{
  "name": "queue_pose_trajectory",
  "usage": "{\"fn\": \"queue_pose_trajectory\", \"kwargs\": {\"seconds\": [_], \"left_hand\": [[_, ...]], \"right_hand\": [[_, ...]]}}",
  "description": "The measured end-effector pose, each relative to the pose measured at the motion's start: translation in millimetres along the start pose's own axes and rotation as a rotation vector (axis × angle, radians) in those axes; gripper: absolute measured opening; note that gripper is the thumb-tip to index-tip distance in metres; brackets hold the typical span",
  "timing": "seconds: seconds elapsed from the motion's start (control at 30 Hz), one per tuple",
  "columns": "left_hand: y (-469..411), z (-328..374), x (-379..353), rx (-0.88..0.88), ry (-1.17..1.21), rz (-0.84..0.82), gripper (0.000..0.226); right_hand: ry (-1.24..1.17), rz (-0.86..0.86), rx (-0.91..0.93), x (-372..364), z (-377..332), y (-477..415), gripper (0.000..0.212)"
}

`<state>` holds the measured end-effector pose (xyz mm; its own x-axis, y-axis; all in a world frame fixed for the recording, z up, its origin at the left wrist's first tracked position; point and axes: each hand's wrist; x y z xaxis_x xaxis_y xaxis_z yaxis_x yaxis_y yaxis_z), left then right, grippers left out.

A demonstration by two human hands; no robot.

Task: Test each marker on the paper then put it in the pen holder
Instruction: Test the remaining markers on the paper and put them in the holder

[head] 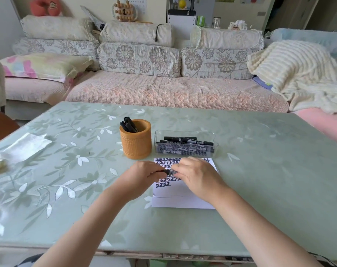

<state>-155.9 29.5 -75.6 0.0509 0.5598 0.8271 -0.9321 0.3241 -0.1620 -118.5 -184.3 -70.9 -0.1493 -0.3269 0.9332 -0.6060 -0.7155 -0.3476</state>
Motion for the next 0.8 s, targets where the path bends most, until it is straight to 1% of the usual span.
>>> {"fn": "queue_pose_trajectory", "kwargs": {"seconds": [0.07,0.13,0.2,0.23,0.27,0.43,0.53,0.6,0.63,0.7,0.8], "left_hand": [[-0.8,-5.4,2.4,-0.029,-0.029,0.027,0.018],[-1.7,-7.4,2.6,-0.100,-0.115,0.079,0.013],[-3.0,-7.9,2.2,-0.147,-0.182,0.110,0.019],[-3.5,-7.1,2.0,-0.141,-0.188,0.107,0.024],[-4.2,-7.4,1.2,-0.121,-0.177,0.095,0.027],[-6.6,-5.9,-4.2,-0.012,-0.042,-0.016,0.027],[-8.0,-4.2,-5.3,0.036,0.001,-0.028,0.023],[-9.5,-5.1,-4.4,0.085,0.025,-0.049,0.030],[-9.4,-6.4,-3.0,0.114,0.042,-0.054,0.034],[-8.1,-14.1,0.7,0.142,0.036,-0.032,0.031],[-4.8,-28.4,4.5,0.121,-0.071,0.088,0.020]], "right_hand": [[-0.087,-0.058,-0.061,-1.3,-2.7,-2.0,0.012],[-0.292,-0.183,-0.198,-1.6,-0.9,-5.1,0.021],[-0.456,-0.254,-0.288,-1.4,0.2,-5.8,0.026],[-0.466,-0.253,-0.290,-2.1,1.8,-5.8,0.025],[-0.433,-0.232,-0.262,-3.5,4.5,-5.2,0.024],[-0.194,-0.065,-0.087,-13.3,13.8,-1.3,0.016],[-0.125,0.031,-0.022,-13.8,15.6,-4.0,0.010],[-0.078,0.054,0.001,-12.5,17.4,-5.6,0.010],[-0.060,0.062,0.005,-11.5,19.7,-6.1,0.012],[-0.087,0.078,-0.029,-7.6,25.4,-4.6,0.014],[-0.165,0.050,-0.162,-6.3,32.8,1.1,0.019]]}}
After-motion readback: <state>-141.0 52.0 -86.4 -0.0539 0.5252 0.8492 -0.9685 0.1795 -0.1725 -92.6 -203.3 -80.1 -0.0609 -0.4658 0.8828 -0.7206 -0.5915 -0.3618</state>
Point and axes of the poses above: each hand's wrist, its own y-axis away from the middle knuckle, its own x-axis out of the back of the hand, z = x × y, and after that the axes turned 5 degrees about -z, right-handed
